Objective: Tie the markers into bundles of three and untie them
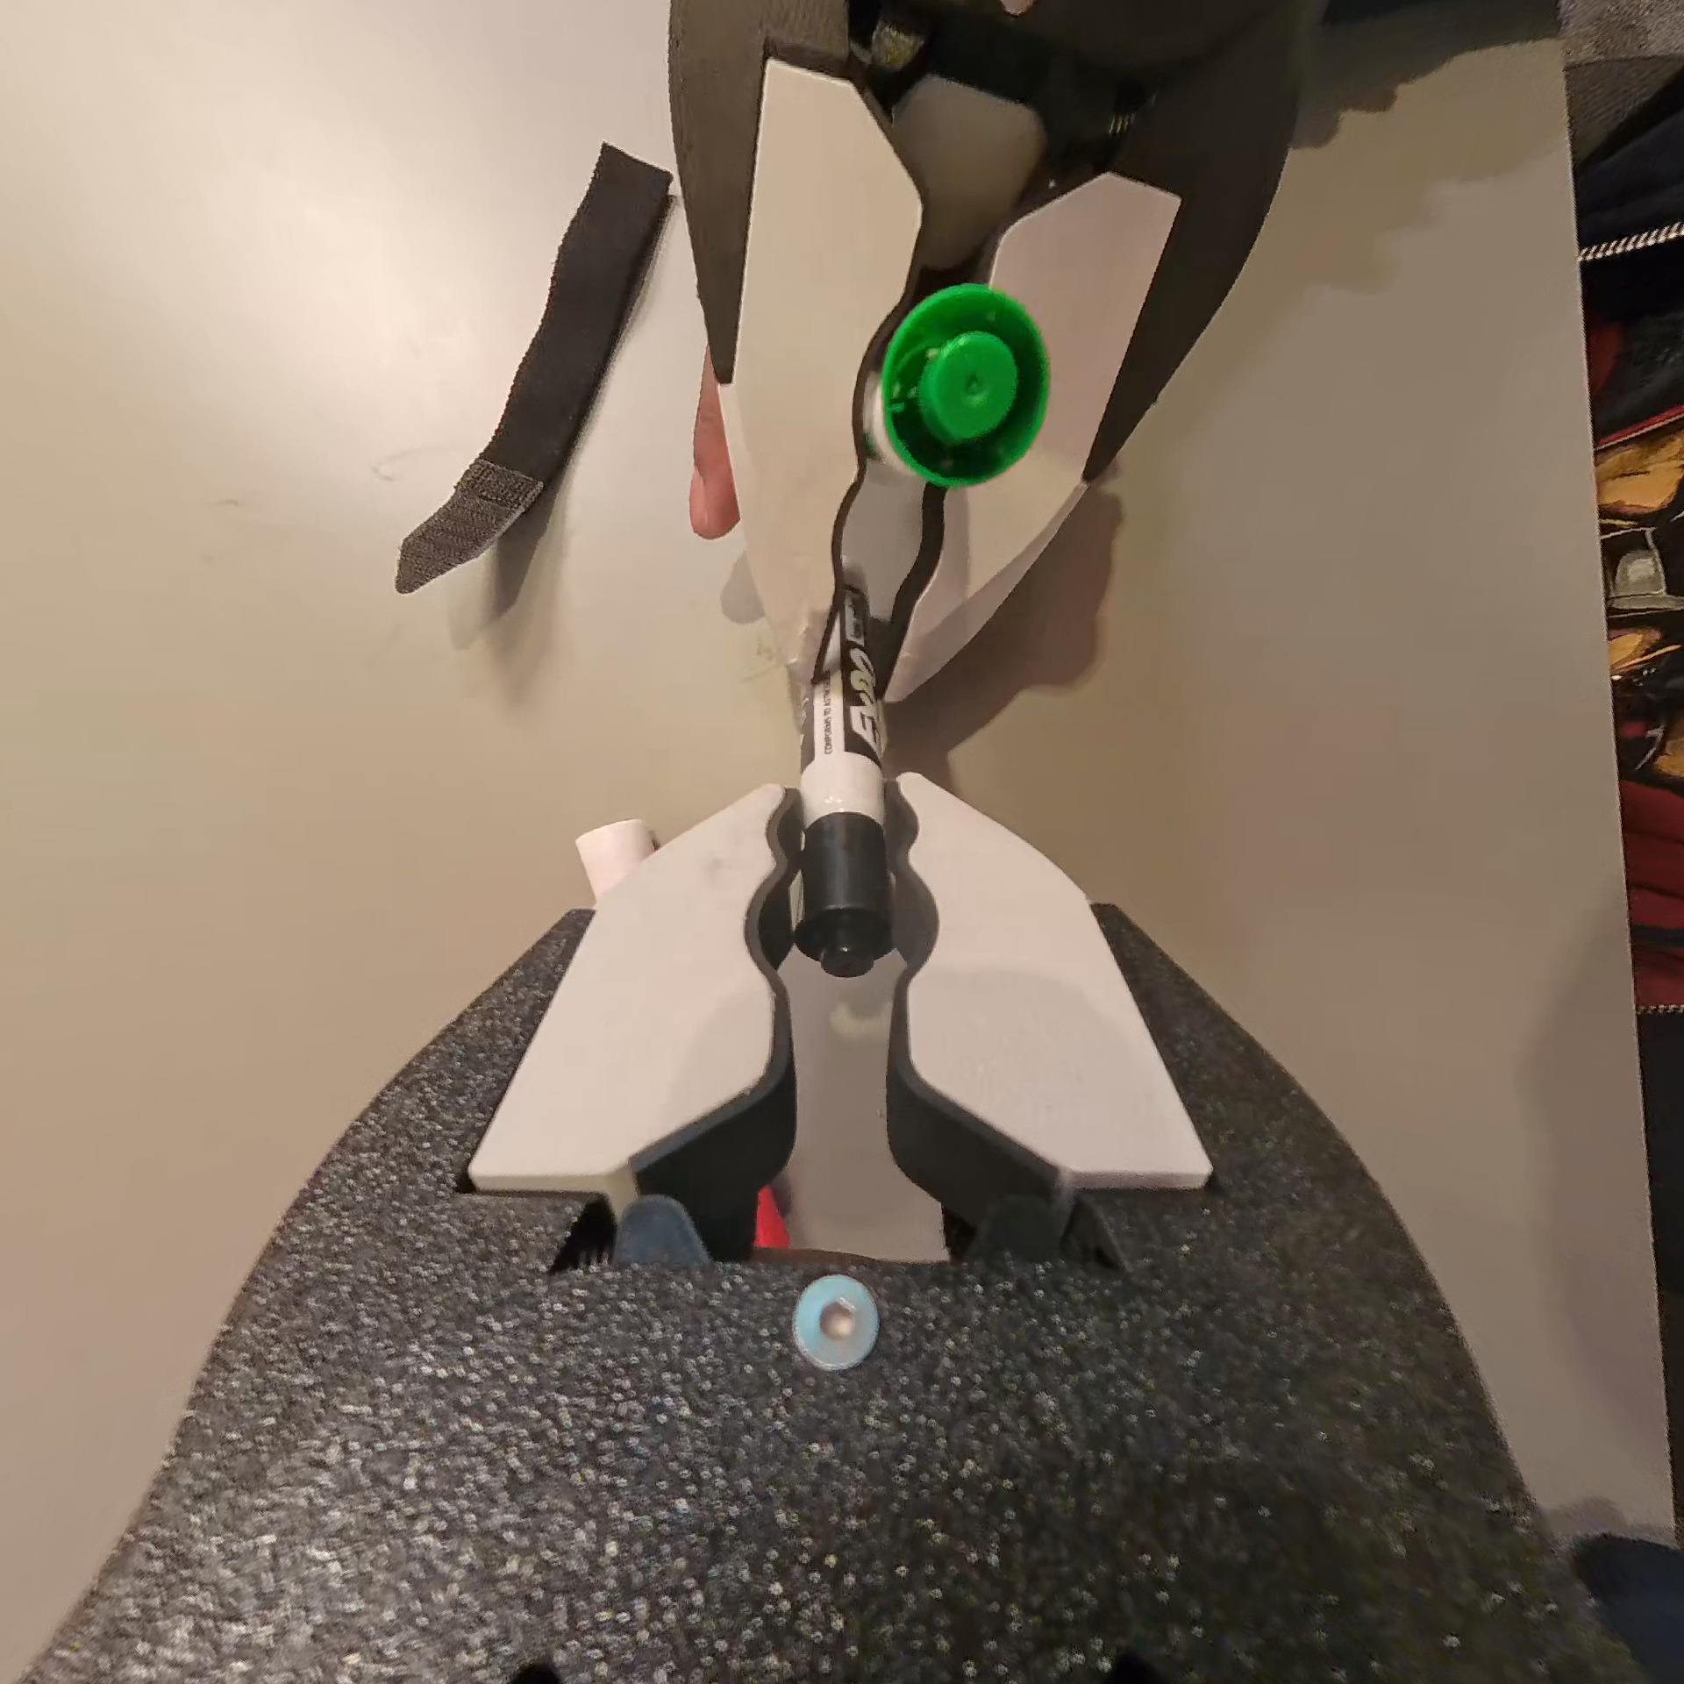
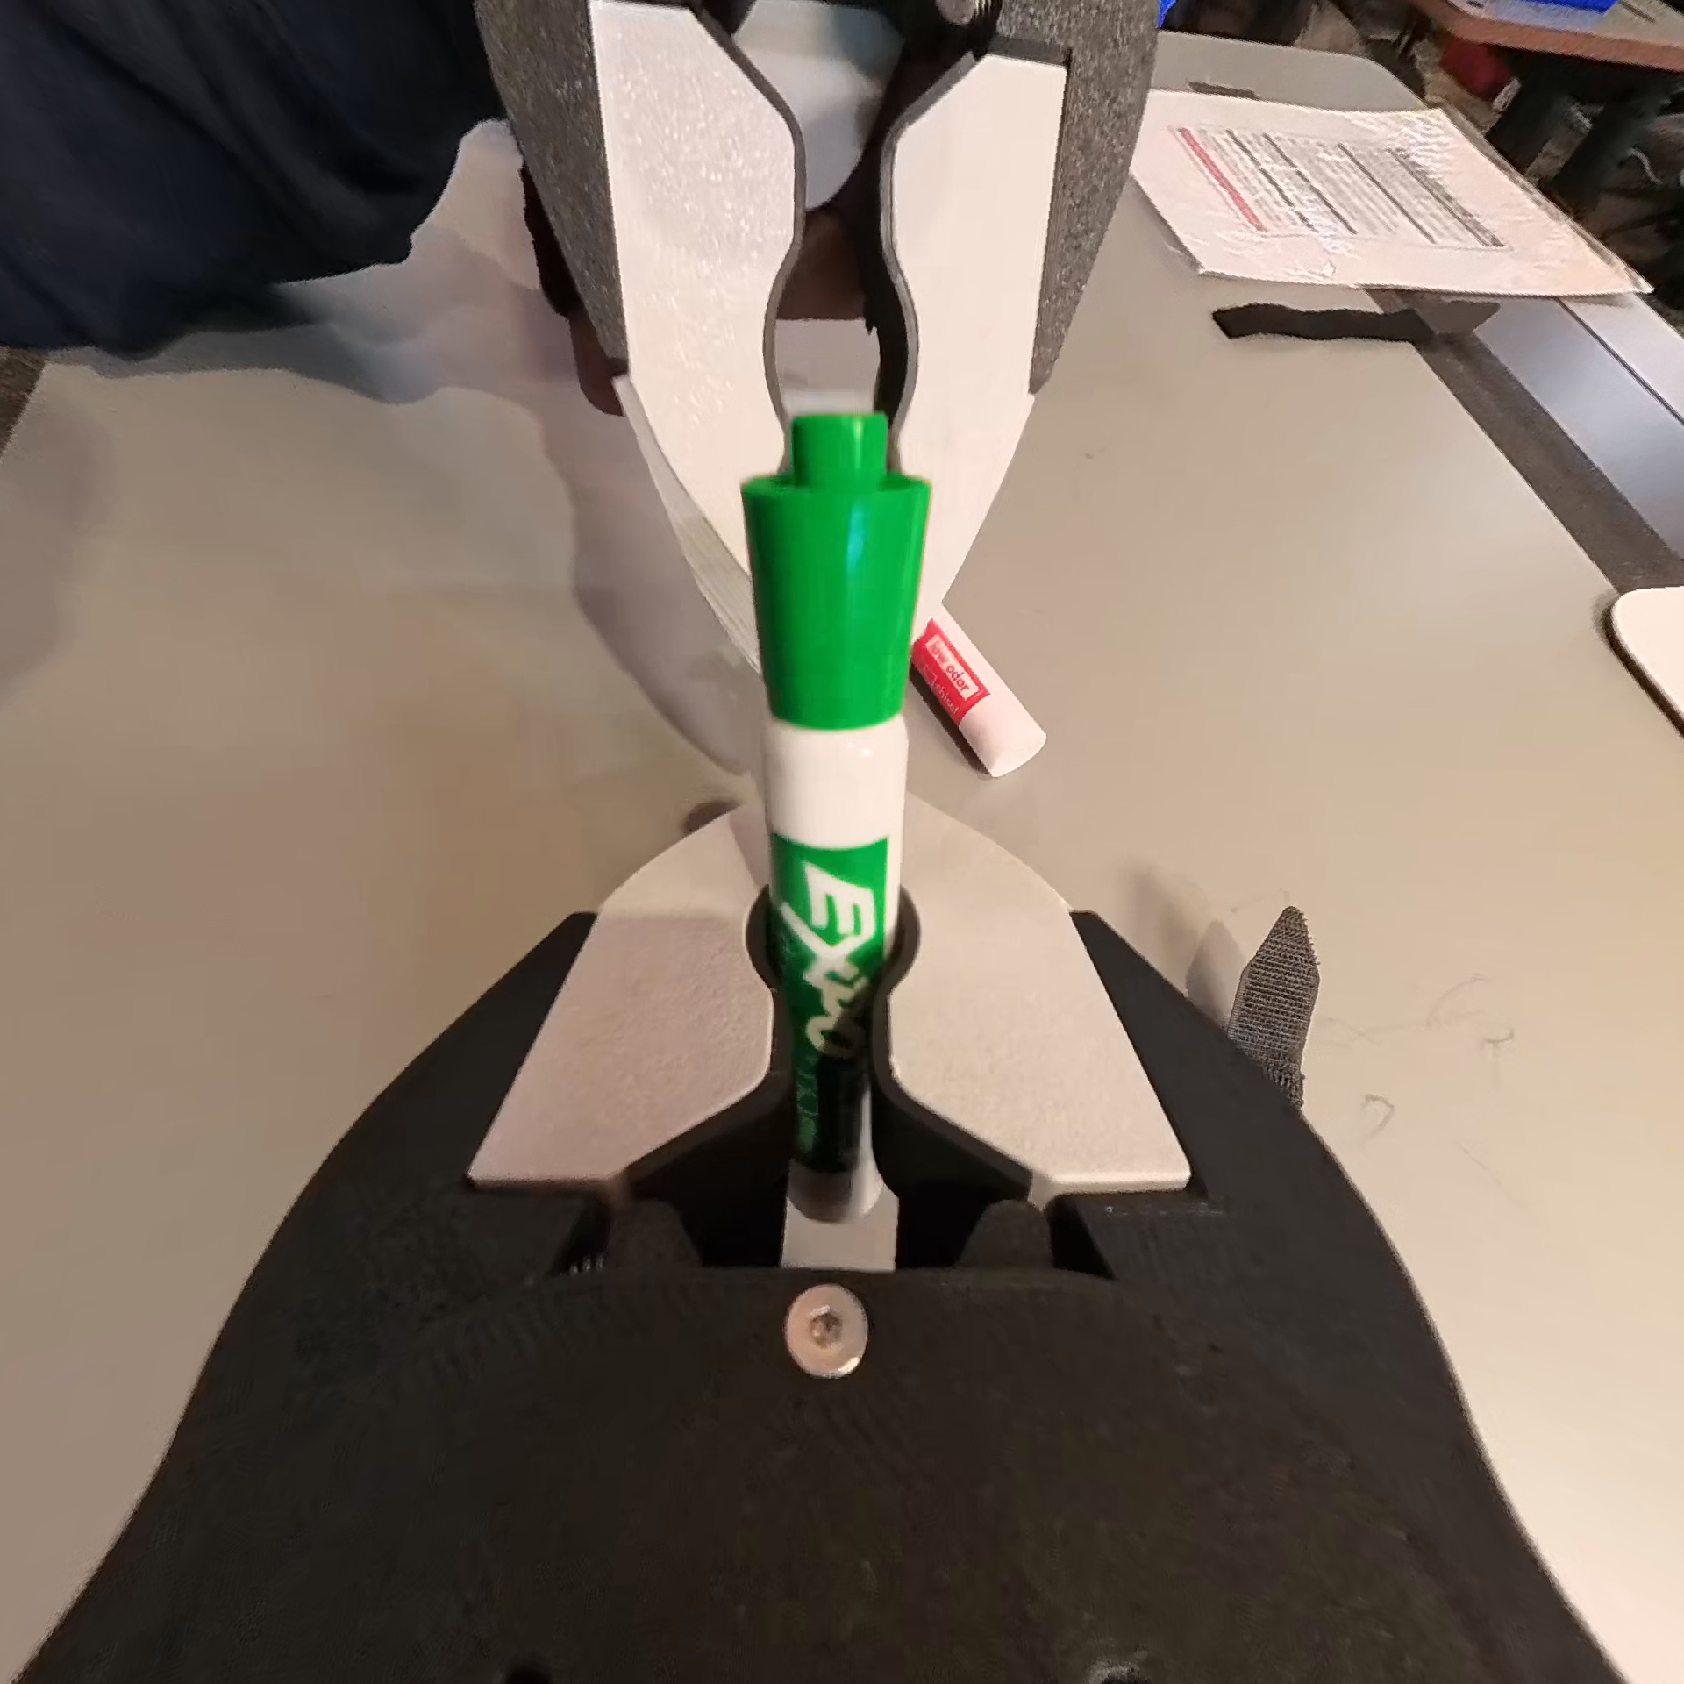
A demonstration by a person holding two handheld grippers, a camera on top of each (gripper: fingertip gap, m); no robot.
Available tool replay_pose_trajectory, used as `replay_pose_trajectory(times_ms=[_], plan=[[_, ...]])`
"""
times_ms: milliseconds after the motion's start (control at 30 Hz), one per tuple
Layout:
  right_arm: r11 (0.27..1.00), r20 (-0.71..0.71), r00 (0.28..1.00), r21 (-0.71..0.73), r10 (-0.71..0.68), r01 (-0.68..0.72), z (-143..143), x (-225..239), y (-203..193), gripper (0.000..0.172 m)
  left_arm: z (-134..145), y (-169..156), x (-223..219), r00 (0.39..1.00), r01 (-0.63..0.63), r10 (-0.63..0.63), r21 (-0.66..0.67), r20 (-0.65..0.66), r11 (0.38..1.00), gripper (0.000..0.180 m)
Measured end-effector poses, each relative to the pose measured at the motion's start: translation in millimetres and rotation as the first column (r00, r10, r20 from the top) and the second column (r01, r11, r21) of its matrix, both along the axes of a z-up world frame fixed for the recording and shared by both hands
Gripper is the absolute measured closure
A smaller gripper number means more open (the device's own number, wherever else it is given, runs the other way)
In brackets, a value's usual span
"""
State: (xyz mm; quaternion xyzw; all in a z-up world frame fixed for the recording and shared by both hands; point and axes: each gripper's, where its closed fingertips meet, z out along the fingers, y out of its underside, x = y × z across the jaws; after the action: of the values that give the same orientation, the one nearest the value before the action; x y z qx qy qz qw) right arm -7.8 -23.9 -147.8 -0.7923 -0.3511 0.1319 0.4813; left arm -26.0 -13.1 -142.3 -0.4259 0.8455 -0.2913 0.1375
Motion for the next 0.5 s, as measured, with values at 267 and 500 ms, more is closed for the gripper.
replay_pose_trajectory(times_ms=[267, 500], plan=[[0.999, 0.098, 0.995, -0.054, 0.012, -0.006, -15, 1, -3, 0.153, -4, -5, -1, 1.0, 0.009, -0.008, -0.074, 0.023, 0.997, 0.163], [0.996, 0.192, 0.981, -0.091, 0.01, 0.008, -28, 2, -4, 0.151, -7, -12, 3, 0.999, 0.007, -0.003, -0.139, 0.035, 0.99, 0.163]])
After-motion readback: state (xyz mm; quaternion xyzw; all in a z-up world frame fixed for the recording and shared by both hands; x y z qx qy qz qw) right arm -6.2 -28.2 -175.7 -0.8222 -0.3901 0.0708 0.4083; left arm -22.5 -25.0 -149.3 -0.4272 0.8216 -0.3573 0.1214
